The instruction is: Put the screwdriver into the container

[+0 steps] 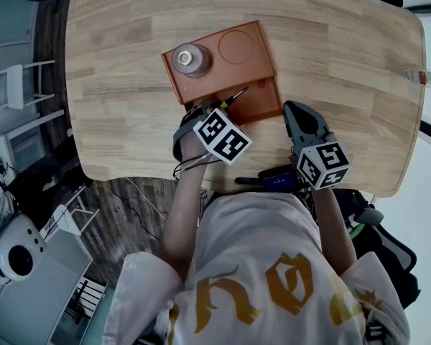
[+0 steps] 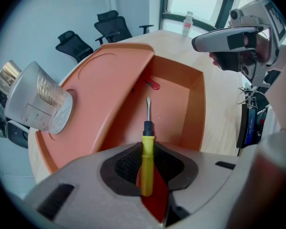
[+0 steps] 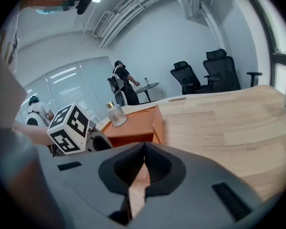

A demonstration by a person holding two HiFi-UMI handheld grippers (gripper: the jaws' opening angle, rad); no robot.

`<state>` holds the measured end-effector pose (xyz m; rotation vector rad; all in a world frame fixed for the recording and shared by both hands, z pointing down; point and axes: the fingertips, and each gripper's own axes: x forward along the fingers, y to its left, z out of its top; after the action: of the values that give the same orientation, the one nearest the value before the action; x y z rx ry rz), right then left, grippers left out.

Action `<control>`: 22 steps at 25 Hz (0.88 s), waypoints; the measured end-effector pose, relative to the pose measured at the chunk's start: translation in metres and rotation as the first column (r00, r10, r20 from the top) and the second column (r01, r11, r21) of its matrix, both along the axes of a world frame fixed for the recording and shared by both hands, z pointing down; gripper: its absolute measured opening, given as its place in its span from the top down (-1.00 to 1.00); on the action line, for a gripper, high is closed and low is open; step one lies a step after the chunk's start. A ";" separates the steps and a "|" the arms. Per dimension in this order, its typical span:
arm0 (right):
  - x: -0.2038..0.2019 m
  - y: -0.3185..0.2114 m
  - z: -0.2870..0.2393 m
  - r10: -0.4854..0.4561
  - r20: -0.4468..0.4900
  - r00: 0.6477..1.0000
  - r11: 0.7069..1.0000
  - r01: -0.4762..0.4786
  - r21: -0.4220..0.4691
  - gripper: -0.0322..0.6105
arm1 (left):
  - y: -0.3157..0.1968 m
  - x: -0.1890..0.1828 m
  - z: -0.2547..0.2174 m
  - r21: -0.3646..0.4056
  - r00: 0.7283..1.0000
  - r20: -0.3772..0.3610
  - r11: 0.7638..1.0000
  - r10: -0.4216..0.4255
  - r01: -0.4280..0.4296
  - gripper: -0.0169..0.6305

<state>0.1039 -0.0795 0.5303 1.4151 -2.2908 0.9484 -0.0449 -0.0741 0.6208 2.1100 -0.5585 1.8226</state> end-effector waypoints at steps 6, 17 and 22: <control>-0.003 0.002 -0.001 -0.012 -0.007 1.000 1.000 0.012 0.004 0.87 | 0.001 -0.001 0.000 -0.011 1.000 -0.004 1.000 -0.003 0.003 0.72; -0.009 0.002 -0.010 -0.030 -0.020 0.999 0.999 0.031 0.032 0.87 | -0.007 0.004 -0.013 0.019 0.989 -0.124 0.996 -0.085 0.088 0.68; -0.014 0.005 -0.025 -0.041 -0.035 0.999 0.997 0.043 0.066 0.87 | -0.008 0.016 -0.039 -0.002 0.932 -0.309 0.980 -0.188 0.197 0.67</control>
<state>0.0902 -0.0750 0.5056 1.3919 -2.3385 0.8370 -0.0294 -0.0825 0.5822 2.2119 -0.6851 1.3532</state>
